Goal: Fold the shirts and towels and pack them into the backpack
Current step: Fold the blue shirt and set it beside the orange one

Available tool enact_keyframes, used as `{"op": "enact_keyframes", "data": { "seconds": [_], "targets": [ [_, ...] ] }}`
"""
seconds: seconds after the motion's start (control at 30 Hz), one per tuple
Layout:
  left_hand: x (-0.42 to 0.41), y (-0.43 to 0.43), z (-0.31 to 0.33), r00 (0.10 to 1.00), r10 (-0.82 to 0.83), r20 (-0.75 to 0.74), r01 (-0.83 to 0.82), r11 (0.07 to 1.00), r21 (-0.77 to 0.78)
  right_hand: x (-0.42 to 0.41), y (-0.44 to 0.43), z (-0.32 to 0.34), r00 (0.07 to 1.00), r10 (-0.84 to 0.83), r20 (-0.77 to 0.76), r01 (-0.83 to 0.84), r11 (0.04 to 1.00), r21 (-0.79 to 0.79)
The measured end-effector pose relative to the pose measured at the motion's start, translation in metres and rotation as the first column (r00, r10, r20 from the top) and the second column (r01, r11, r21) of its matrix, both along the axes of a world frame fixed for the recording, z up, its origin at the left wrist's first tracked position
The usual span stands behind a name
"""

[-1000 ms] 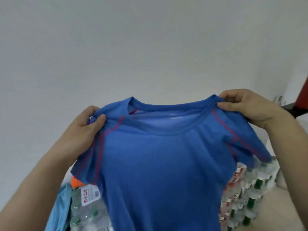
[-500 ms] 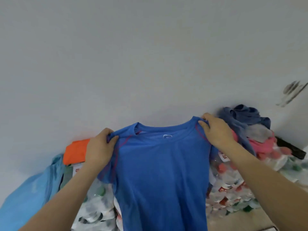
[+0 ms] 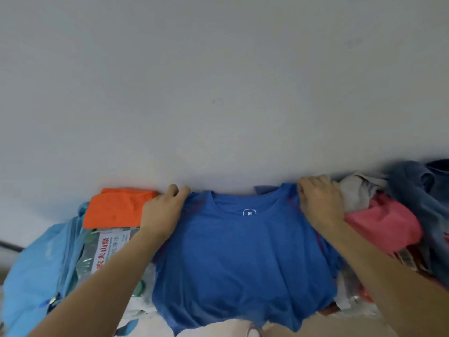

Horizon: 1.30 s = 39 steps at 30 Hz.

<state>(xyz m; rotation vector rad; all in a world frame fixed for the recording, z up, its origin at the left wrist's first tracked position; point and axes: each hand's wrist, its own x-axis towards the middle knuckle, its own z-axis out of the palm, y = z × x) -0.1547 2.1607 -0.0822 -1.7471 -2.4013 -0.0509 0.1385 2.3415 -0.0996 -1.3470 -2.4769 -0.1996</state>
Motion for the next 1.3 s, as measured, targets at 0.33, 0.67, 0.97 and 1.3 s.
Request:
{"op": "enact_keyframes", "data": {
  "seconds": [0.33,0.67,0.97,1.3],
  "targets": [
    [0.005,0.008,-0.007,0.967,0.199,-0.156,-0.199,0.980,0.020,-0.008,0.018,-0.026,0.989,0.138,-0.057,-0.135,0.989,0.058],
    [0.184,0.059,-0.049,0.912,-0.334,0.240,0.371,0.919,-0.132,0.003,0.019,0.002,0.969,0.199,-0.150,-0.225,0.957,-0.183],
    [0.184,0.059,-0.054,0.908,-0.335,0.253,0.385,0.905,-0.183,0.097,-0.049,0.054,0.947,-0.268,-0.176,0.103,0.774,-0.625],
    [0.191,0.060,-0.037,0.897,-0.225,0.380,0.326,0.917,-0.229,0.099,-0.035,0.061,0.924,-0.298,-0.239,0.056,0.724,-0.687]
  ]
}}
